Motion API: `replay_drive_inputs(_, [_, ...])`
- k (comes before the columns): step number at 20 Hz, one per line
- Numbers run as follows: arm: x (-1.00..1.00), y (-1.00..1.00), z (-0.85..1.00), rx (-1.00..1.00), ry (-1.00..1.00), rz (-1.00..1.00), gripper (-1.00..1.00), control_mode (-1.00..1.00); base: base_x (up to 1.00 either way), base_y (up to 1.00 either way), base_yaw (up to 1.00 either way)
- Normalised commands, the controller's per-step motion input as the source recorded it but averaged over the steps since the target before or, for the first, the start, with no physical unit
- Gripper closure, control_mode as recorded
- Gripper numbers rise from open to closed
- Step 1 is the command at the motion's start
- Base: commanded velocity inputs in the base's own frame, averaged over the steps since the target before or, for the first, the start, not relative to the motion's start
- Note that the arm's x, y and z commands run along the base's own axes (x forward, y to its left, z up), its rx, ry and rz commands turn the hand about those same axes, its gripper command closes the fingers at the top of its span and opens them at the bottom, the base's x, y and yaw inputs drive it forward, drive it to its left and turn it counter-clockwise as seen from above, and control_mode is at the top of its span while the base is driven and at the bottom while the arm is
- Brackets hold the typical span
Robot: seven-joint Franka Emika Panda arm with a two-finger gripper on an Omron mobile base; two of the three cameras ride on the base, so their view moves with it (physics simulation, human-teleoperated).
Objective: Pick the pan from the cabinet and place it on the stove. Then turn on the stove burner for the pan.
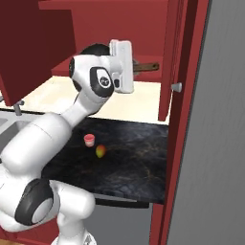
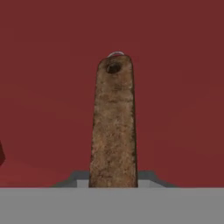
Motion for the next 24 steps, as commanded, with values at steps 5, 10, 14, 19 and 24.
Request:
replay_drive_inputs(5, [-1.00,0.00,0.00,0.06,-0.03,0.05,1.00,-1.00,0.00,0.00,0.00])
replay_drive_inputs(10, [-0.98,0.00,0.00,0.07,0.00,0.04,1.00,-1.00,0.00,0.00,0.00])
replay_drive_inputs(14, [-0.93,0.00,-0.06,0.09,0.00,0.04,1.00,-1.00,0.00,0.00,0.00])
replay_drive_inputs(19, [-0.82,0.00,-0.19,0.06,0.00,0.05,1.00,-1.00,0.00,0.00,0.00])
replay_drive_inputs(24, [-0.76,0.02,-0.28,0.02,0.00,0.07,1.00,-1.00,0.00,0.00,0.00])
